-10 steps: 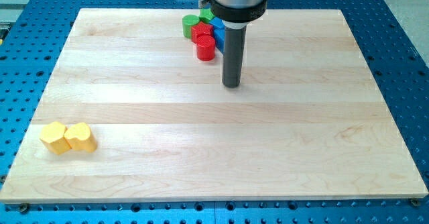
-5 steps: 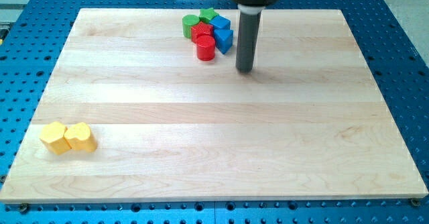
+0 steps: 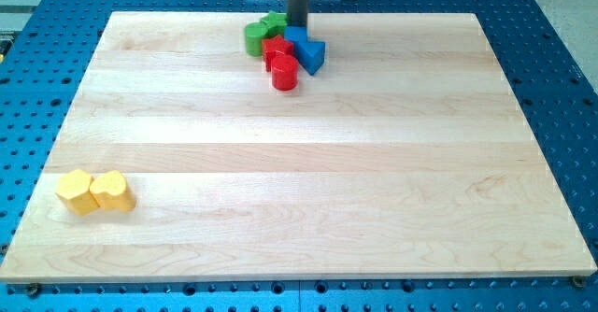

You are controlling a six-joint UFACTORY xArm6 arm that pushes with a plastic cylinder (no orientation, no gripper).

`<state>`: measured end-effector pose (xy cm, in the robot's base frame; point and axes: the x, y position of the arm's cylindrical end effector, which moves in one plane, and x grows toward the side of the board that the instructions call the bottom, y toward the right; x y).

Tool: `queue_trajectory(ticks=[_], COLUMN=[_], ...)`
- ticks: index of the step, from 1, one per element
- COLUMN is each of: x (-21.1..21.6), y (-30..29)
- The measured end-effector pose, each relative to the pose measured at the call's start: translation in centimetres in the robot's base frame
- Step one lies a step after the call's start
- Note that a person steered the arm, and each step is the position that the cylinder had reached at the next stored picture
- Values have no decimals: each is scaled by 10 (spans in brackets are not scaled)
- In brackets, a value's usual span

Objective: Separate the green and blue blocks from the red blocks

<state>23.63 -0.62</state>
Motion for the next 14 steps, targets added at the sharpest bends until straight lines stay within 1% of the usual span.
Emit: queue_trajectory(ticks=[1,2,3,4,5,6,7,8,9,10,11,12,13,14], x=[-44,-42,-43,-23,3,38,85,141,118,176,190,187,126,122], y=[30,-7,-65,-53,-2,29,40,40,39,-5,31,49,12,-89])
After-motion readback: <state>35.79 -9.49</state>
